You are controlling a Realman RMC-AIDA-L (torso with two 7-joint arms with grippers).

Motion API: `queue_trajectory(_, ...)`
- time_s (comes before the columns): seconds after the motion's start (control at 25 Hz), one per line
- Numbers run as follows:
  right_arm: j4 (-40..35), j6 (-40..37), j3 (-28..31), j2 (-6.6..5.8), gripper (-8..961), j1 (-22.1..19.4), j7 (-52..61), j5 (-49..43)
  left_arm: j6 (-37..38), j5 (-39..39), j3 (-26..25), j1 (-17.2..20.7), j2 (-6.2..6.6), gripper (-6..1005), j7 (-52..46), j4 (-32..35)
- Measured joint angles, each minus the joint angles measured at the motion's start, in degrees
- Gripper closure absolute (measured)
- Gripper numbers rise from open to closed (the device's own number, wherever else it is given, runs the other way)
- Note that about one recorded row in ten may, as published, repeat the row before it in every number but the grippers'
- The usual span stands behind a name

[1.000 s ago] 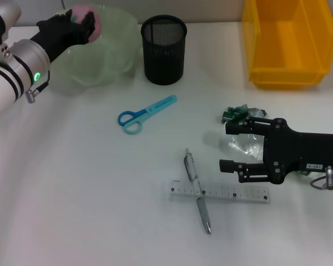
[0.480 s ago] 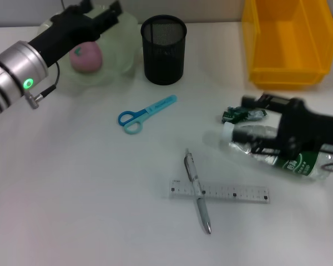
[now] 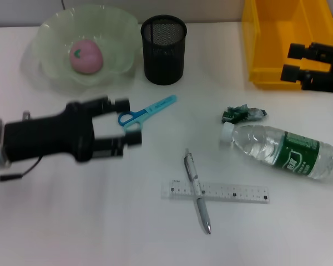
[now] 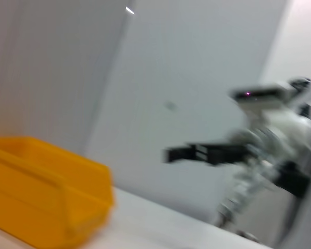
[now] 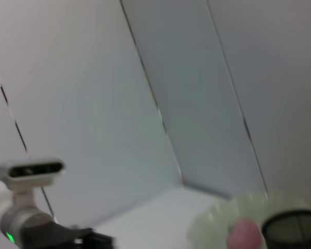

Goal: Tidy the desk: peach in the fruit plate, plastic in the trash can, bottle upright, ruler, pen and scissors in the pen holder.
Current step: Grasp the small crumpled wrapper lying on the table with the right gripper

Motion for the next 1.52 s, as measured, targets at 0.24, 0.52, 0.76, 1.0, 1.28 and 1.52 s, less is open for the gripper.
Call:
queue_trajectory(0.24,-4.69,4.33,-8.73,-3.37,157,9.06,11.63,-14.05,1.21,1.29,3.01,1.58,0.45,170,0.08,-0.10)
queue_trajectory(0.52,-5.97,13.89,-18.74,-1.40,157,17.86,18.84,-29.71,1.15,2.26,3.20,1.87,0.05,170,0.27,0.04)
queue_trajectory(0.76,-4.67,20.40,-21.39,1.19,157,19.32,19.88,-32.43,1.13,2.89,3.26,1.99,-0.22,170,0.32,-0.14)
queue_trajectory(1.0,-0.80,26.88,-25.21,2.69,157,19.62,20.78,-32.56,1.14,3.08,3.18,2.32,-0.30,170,0.37,-0.15)
queue_trajectory(1.28,2.60,33.04,-27.76,3.95,191,19.74,20.88,-33.34,1.19,3.08,3.13,2.33,-0.29,170,0.36,-0.10)
queue_trajectory(1.52,5.56,37.40,-28.55,4.41,349,20.30,20.79,-33.86,1.27,3.08,3.32,2.24,-0.29,171,0.03,0.19)
